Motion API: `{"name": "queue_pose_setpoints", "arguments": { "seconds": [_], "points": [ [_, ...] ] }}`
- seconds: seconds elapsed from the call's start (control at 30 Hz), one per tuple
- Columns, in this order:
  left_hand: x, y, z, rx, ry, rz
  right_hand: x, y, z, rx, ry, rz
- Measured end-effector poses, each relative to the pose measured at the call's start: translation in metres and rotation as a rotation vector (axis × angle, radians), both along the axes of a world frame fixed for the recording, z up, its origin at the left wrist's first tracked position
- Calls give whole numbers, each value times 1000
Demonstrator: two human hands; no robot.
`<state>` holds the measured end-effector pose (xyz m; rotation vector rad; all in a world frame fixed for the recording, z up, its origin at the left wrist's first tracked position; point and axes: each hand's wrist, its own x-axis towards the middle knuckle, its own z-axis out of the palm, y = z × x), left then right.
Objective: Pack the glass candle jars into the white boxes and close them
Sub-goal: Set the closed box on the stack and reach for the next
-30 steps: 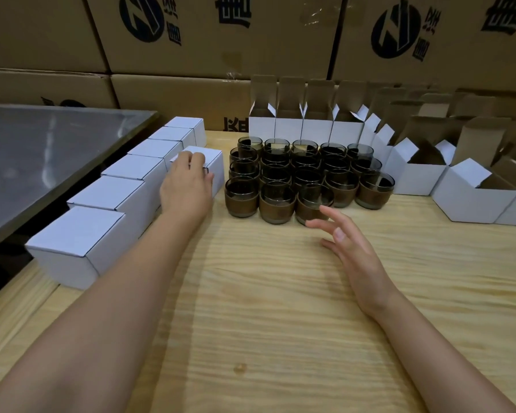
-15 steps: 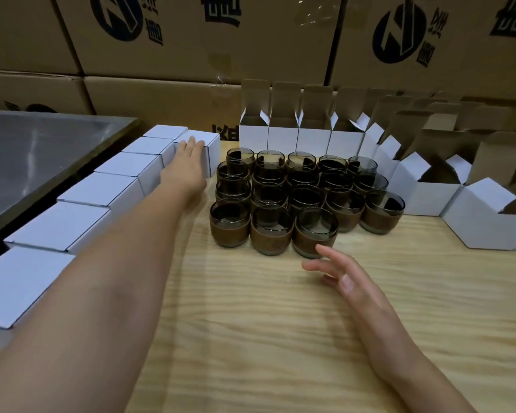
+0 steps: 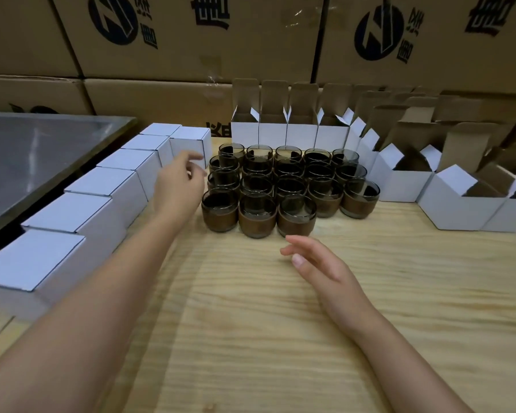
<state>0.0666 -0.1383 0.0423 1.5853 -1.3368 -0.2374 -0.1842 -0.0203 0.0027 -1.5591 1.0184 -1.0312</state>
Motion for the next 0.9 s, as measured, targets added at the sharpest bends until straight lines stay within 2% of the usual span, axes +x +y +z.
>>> {"name": "queue_pose_setpoints", "arguments": {
  "seconds": [0.1,0.2,0.33,0.47,0.6,0.77,0.9],
  "points": [
    [-33,57,-7,-96,209,20,0,1,-3,-11,56,-19],
    [-68,103,-17,-193,301,87,1,1,-3,-27,111,-39],
    [-102,128,-29,16,583,55,2,1,-5,-32,108,-75],
    [-104,125,-32,129,537,13,1,0,-4,-63,39,-141],
    [-100,119,-36,170,485,10,-14,-12,6,-170,-20,-459],
    [-100,116,-37,170,483,19,-83,-52,41,-261,179,-879],
    [-101,115,-37,175,493,19,-142,-77,61,-99,472,-1034]
  ]
}}
